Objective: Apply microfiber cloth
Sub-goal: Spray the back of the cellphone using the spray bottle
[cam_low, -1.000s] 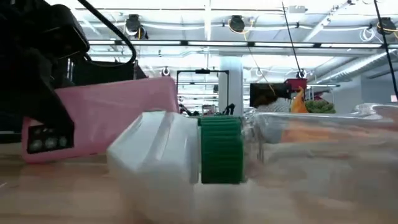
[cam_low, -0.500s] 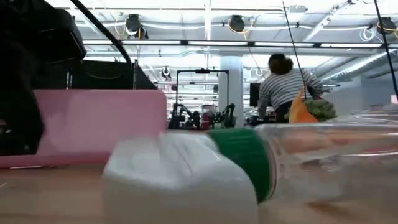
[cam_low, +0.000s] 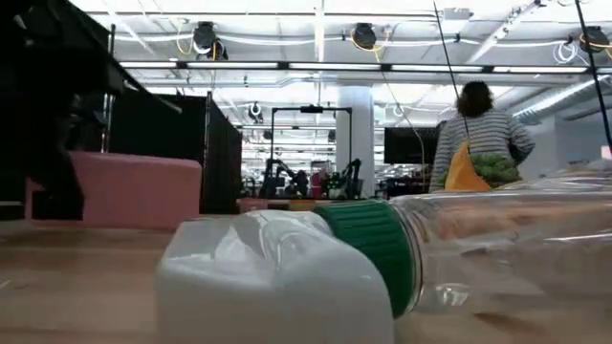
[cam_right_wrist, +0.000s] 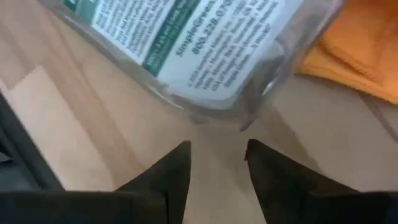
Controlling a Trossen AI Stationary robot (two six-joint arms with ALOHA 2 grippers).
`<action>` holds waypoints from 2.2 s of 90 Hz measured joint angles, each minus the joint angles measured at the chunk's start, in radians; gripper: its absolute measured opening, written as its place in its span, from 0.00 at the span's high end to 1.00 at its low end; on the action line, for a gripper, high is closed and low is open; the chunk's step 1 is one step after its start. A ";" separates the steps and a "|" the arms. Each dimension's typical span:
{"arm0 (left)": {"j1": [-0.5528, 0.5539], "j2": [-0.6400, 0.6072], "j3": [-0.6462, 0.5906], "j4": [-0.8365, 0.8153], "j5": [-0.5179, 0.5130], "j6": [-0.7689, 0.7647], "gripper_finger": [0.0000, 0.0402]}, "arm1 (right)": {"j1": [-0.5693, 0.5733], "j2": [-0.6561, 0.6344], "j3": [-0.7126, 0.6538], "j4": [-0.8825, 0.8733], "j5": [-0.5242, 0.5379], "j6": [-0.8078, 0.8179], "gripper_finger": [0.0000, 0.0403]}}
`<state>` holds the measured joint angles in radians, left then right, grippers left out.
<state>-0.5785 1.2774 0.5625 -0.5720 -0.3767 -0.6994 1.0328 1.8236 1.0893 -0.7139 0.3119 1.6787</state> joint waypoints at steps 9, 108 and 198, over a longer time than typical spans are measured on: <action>0.000 0.004 -0.005 -0.010 -0.003 0.001 0.96 | -0.004 0.000 0.000 -0.008 0.001 0.000 0.65; -0.140 0.161 0.149 0.339 0.118 0.029 0.44 | 0.002 -0.146 0.044 -0.040 0.263 0.048 0.65; -0.065 0.509 0.401 0.665 0.099 0.269 0.44 | -0.064 -0.130 -0.272 0.483 0.339 0.338 0.65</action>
<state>-0.6437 1.7860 0.9635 0.0928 -0.2776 -0.4309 0.9688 1.6932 0.8175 -0.2305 0.6508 2.0164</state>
